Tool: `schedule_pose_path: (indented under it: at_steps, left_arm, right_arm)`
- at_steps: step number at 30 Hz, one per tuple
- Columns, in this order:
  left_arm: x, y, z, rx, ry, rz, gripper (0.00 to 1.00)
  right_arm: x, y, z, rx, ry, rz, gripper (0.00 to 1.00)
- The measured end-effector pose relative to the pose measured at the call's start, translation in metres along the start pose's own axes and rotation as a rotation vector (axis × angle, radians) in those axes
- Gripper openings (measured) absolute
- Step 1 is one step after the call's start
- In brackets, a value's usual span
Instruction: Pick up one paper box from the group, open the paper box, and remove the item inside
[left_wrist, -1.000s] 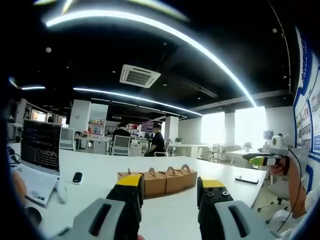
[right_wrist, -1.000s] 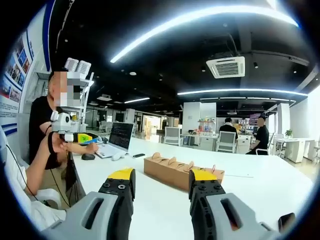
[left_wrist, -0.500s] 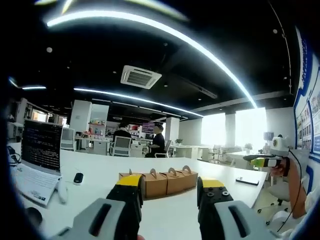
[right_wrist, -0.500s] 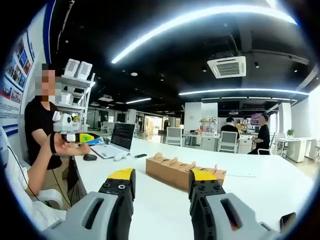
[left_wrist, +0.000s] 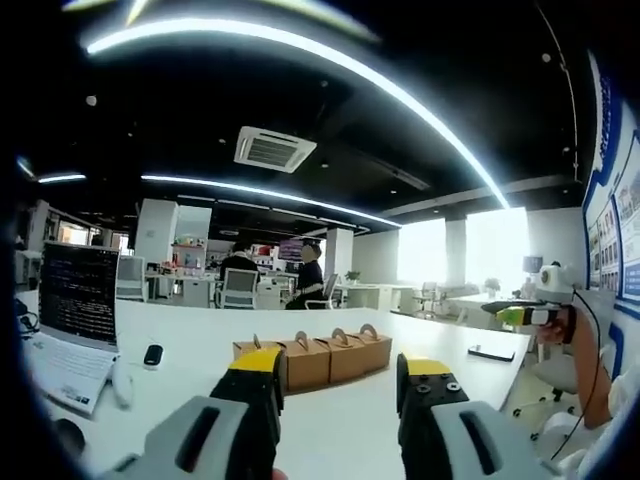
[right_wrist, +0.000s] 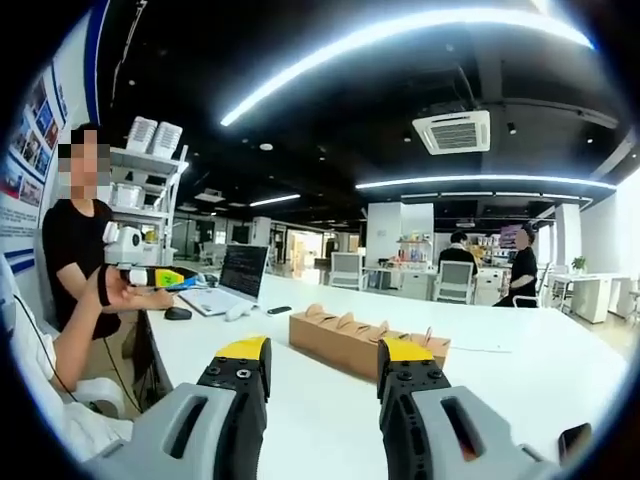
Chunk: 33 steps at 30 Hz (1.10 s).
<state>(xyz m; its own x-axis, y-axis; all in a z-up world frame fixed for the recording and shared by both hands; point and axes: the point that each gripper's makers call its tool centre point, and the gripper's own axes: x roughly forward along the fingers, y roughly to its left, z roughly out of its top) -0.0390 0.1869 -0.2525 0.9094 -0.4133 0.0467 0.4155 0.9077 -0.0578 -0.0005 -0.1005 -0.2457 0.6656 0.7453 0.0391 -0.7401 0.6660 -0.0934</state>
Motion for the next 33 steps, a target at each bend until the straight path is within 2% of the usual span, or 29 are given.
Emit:
schedule_pose_path:
  at_steps: [21, 33]
  left_arm:
    - [-0.0069, 0.0009, 0.0071, 0.004, -0.02, 0.005, 0.46]
    - [-0.0022, -0.0008, 0.0039, 0.0, -0.012, 0.0, 0.45]
  right_arm:
    - [-0.0018, 0.003, 0.003, -0.009, -0.004, 0.01, 0.43]
    - [-0.0003, 0.0031, 0.0021, -0.01, 0.0, 0.017, 0.43]
